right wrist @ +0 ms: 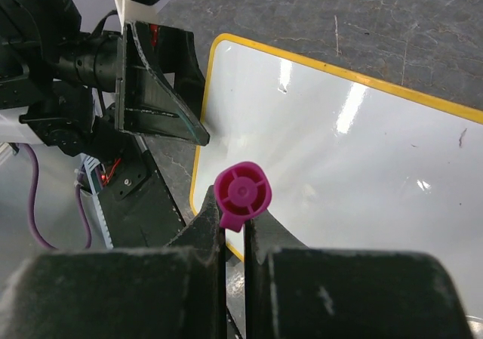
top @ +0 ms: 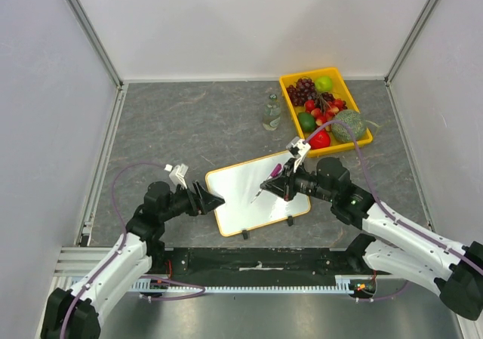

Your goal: Write a sentence on the whiteboard

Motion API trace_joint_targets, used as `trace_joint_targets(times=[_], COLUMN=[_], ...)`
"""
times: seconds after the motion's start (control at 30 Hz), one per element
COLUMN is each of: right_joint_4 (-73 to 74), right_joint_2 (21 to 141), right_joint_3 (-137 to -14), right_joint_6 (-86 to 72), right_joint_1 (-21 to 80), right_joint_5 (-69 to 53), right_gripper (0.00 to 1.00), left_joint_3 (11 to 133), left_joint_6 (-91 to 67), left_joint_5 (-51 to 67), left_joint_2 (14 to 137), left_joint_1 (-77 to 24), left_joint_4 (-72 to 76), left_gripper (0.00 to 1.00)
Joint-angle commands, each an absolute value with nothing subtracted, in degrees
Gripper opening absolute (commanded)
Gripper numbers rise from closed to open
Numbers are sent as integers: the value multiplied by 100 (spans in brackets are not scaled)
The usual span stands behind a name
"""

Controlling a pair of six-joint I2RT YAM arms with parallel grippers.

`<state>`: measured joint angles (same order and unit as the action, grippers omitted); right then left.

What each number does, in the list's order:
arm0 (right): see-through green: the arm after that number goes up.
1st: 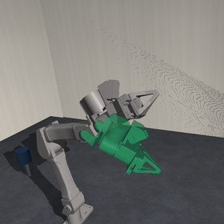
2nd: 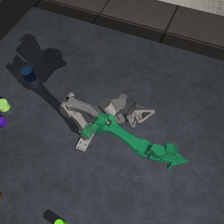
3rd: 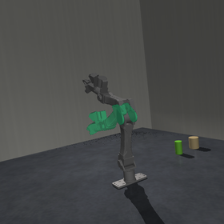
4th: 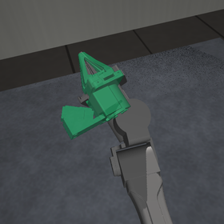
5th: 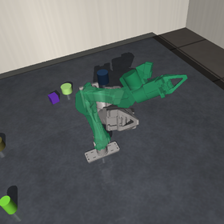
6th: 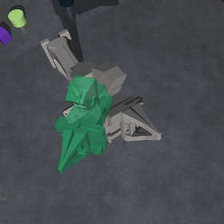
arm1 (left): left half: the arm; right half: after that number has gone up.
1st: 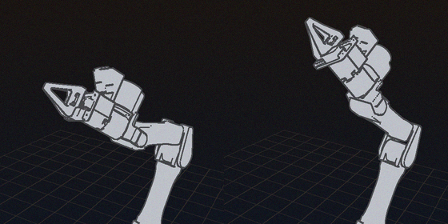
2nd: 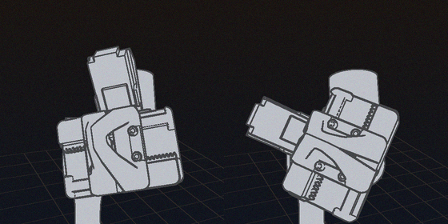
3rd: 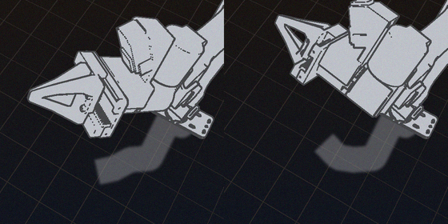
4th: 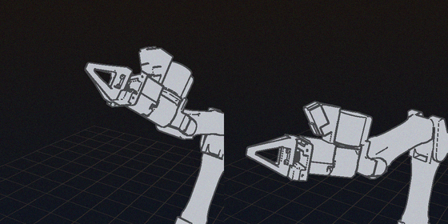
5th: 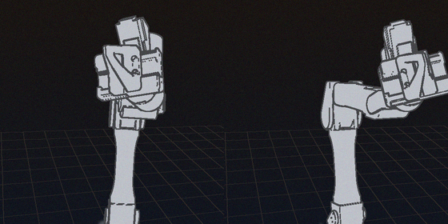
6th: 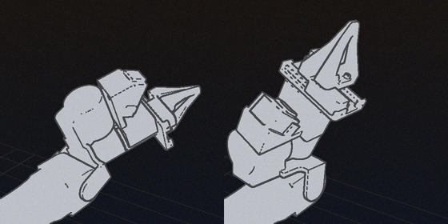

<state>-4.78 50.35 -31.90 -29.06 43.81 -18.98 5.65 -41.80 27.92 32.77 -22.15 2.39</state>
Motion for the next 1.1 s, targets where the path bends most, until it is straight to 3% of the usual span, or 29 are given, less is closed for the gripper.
trace_joint_targets(times=[0.0, 0.37, 0.87, 1.07], right_joint_4=[-869, -1318, -1161, -1212], right_joint_2=[5211, 5502, 5475, 5607], right_joint_3=[-3507, -3665, -3717, -3911], right_joint_6=[-2839, -2900, -2743, -2479], right_joint_1=[4526, 4570, 4605, 5044], right_joint_5=[-1696, -1854, -1547, -819], right_gripper=[0, 0, 0, 0], left_joint_3=[1054, 1608, 1196, 1072], left_joint_6=[-3841, -3428, -3831, -4078], left_joint_5=[2681, 2865, 3497, 3902], left_joint_2=[3533, 4324, 3700, 3718], left_joint_1=[-2206, -2075, -1372, -1029], left_joint_4=[544, 800, 1098, 1371], left_gripper=[81, 81, 82, 81])
